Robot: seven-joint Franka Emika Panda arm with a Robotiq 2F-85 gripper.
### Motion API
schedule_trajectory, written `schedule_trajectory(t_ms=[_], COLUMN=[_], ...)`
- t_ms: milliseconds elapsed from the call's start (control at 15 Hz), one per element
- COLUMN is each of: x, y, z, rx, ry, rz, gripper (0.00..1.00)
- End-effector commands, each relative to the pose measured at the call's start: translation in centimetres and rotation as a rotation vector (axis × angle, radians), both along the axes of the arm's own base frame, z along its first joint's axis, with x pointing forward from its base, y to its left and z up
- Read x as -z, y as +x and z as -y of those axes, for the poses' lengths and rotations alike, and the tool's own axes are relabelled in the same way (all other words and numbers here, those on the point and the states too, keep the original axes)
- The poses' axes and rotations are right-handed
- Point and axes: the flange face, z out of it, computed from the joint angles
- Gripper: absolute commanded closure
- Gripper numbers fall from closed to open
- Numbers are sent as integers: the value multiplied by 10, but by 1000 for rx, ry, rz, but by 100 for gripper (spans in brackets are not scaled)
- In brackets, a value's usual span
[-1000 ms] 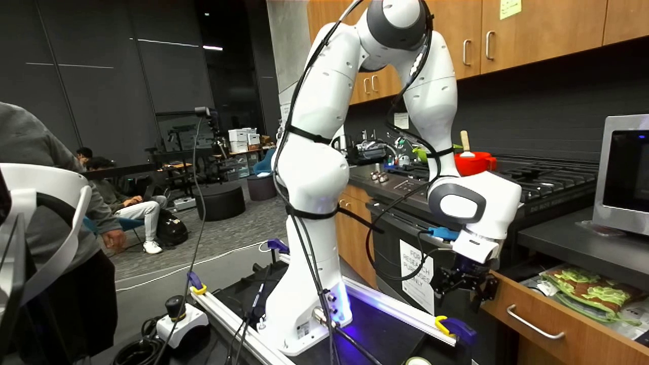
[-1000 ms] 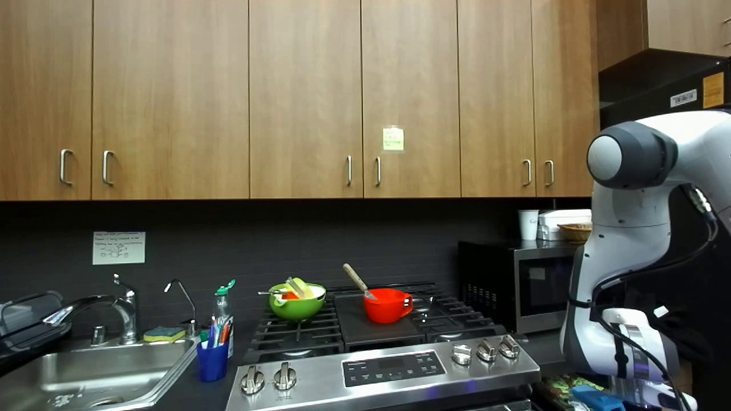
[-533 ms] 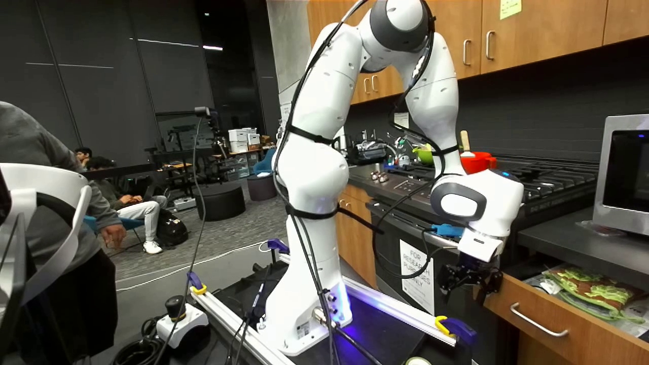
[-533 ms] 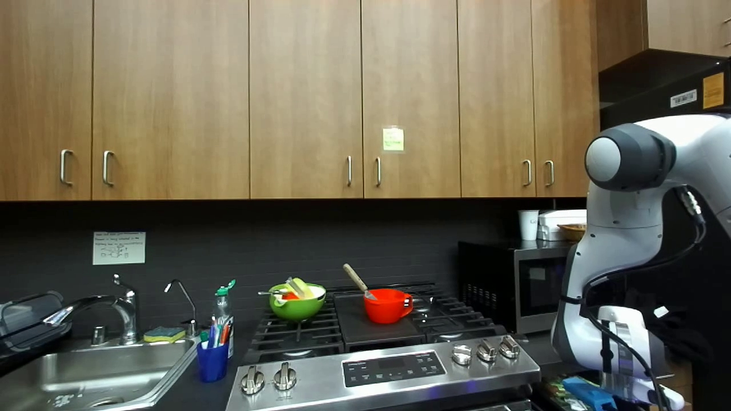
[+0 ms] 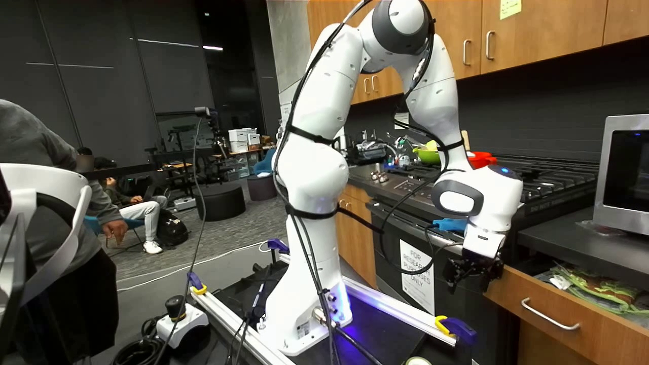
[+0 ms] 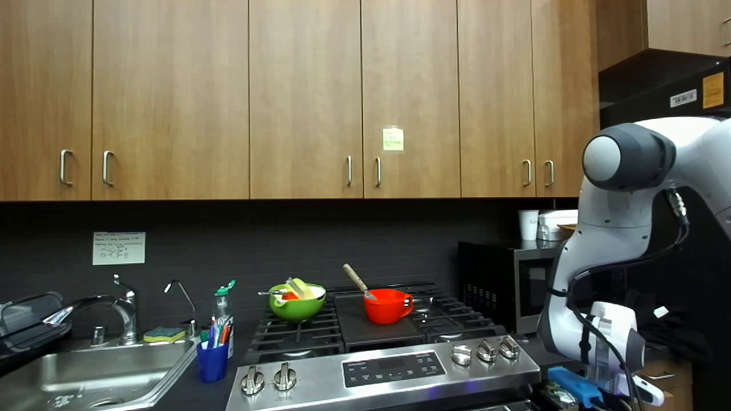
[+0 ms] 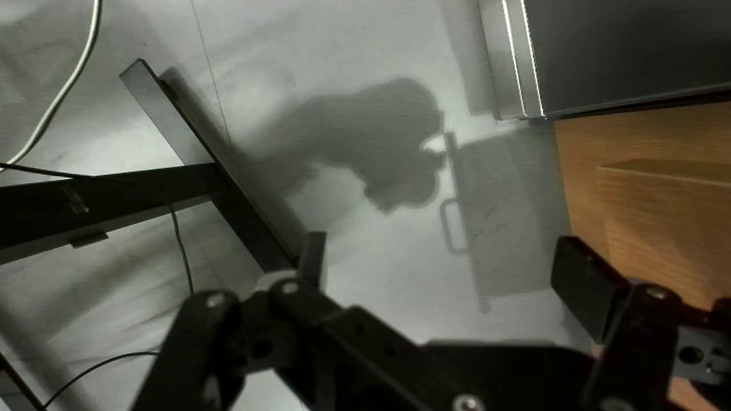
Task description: Close the top drawer of the kitchen unit
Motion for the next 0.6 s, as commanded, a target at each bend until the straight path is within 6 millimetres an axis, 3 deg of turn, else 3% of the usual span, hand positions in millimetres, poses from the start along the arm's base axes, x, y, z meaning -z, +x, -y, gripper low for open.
schedule_trajectory(t_ms=[0, 333, 533], x=[26, 59, 58], y=[4, 11, 30], z=[17, 58, 72], rx=[23, 87, 97], ry=[37, 61, 70], rz=[-39, -90, -68], gripper=[0, 0, 0])
